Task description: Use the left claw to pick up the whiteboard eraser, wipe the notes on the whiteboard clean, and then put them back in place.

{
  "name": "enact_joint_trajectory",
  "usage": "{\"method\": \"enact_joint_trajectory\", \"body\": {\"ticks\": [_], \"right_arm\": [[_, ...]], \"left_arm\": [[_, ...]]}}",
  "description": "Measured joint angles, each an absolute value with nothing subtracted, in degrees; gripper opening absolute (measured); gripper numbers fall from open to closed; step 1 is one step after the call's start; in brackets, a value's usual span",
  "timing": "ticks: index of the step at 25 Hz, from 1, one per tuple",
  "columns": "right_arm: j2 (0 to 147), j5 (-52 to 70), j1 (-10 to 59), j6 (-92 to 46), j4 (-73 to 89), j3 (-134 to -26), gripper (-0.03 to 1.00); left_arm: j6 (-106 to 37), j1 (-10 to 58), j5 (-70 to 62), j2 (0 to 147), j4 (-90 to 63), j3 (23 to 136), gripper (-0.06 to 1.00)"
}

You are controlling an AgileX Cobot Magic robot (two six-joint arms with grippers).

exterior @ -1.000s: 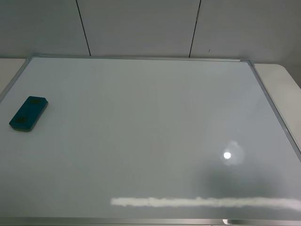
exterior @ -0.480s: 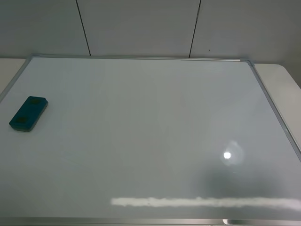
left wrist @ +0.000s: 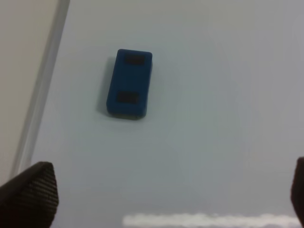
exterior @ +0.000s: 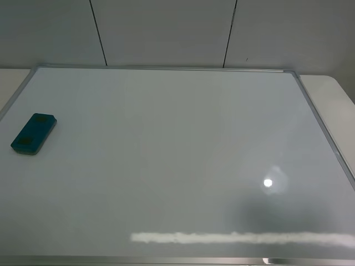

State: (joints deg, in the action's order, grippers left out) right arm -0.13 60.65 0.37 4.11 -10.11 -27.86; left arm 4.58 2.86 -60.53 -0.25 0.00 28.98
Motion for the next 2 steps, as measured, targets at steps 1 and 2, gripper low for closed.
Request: {"method": "enact_joint_trajectory", "body": {"ticks": [1,2], "right_arm": [[-0.1,60.6,0.4,4.1,-10.1,-27.9,0.99],[-0.1,60.6,0.4,4.1,-10.1,-27.9,0.99]], "left_arm": [[4.6,2.9,-60.5,-0.3,0.0,29.0,0.99],[4.6,2.9,-60.5,-0.3,0.0,29.0,0.99]]}}
